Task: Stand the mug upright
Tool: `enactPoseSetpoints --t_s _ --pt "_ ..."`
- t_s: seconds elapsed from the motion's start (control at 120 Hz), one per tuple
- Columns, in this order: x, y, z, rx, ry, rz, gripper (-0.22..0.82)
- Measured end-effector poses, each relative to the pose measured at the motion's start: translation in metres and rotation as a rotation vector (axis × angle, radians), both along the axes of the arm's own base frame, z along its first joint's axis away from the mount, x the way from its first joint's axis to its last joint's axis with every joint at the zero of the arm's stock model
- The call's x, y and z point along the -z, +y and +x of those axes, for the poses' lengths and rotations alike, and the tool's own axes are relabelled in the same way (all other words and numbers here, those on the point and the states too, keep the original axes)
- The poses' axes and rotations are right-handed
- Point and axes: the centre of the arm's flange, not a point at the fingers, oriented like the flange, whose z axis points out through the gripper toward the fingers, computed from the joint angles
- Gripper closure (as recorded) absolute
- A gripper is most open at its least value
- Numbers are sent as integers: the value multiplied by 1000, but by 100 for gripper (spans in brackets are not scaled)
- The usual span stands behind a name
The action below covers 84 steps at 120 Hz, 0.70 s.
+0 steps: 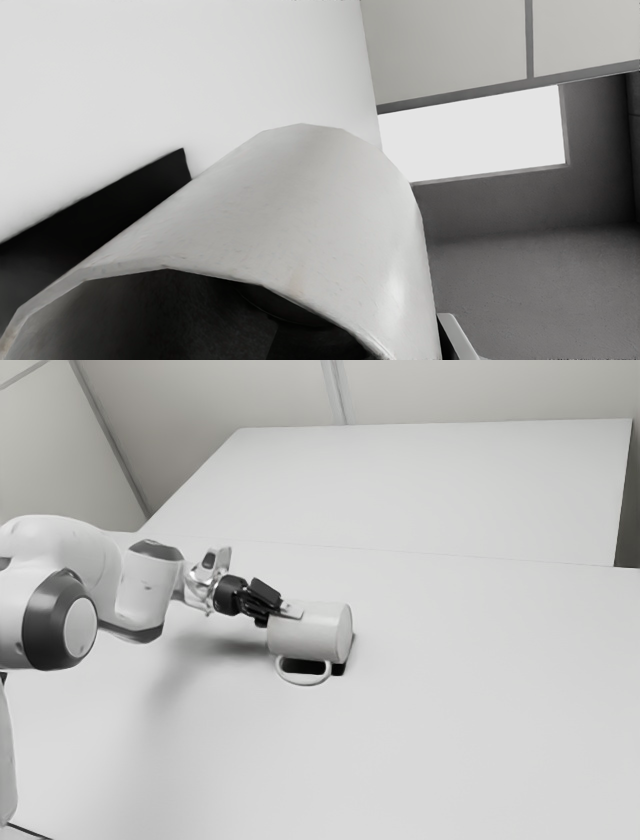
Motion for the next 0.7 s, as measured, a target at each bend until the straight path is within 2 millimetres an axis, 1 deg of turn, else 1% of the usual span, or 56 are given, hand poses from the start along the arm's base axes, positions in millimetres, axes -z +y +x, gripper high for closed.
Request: enactPoseSetpoints --t_s 0.042,0.142,0.242,0.325,0.383,0.417,0.558,0.625,0.7 --pt "-3 0 1 1 -7 2 71" --pt "-19 -3 3 9 -36 8 74" --pt "-46 -6 5 27 -77 38 76" --pt "-76 -8 3 53 -119 92 77" --pt "-106 -20 2 101 -163 169 77" --pt "-118 -28 0 132 -183 225 77" --pt "-158 -65 -9 273 -276 534 77" --pt "-168 -82 -12 349 -324 701 77" --pt "-171 -97 -12 419 -368 875 77"
